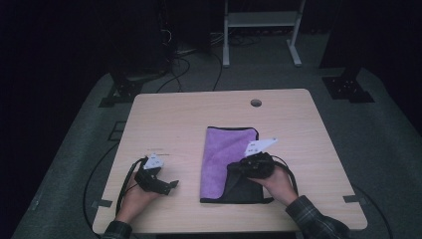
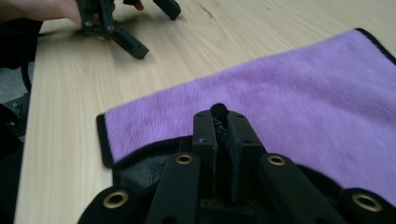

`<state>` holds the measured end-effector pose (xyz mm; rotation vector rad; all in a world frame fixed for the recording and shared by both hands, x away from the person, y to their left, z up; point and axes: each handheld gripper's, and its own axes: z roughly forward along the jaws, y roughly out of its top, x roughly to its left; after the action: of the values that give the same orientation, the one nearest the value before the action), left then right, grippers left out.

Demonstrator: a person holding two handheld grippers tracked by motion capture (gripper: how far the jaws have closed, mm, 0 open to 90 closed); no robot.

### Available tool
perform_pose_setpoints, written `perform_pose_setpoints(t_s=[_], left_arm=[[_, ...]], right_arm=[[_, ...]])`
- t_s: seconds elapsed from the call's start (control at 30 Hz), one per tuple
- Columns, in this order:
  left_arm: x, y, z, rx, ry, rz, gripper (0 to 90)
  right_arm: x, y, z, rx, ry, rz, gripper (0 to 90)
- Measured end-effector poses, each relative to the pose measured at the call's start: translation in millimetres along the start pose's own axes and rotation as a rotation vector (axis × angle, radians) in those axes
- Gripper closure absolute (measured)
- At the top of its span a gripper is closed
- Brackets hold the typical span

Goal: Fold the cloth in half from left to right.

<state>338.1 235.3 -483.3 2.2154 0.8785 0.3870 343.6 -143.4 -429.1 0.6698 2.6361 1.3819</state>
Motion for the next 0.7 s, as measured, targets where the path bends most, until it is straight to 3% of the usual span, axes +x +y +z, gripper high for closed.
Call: perform_pose_setpoints(t_s=[0.27, 0.53, 0.7], left_arm=[[0.1, -0.1, 0.3, -0.004, 0.002, 0.002, 0.0], [-0.4, -0.2, 0.4, -0.007, 0.003, -0.004, 0.0], [-0.5, -0.2, 0.0, -0.004, 0.005, -0.004, 0.0]], right_arm=[[6.7, -35.5, -38.5, -0.001, -0.036, 0.016, 82.0], [10.0, -65.9, -47.0, 0.068, -0.034, 0.082, 70.6], [16.9, -78.0, -52.1, 0.121, -0.040, 0.076, 66.3]])
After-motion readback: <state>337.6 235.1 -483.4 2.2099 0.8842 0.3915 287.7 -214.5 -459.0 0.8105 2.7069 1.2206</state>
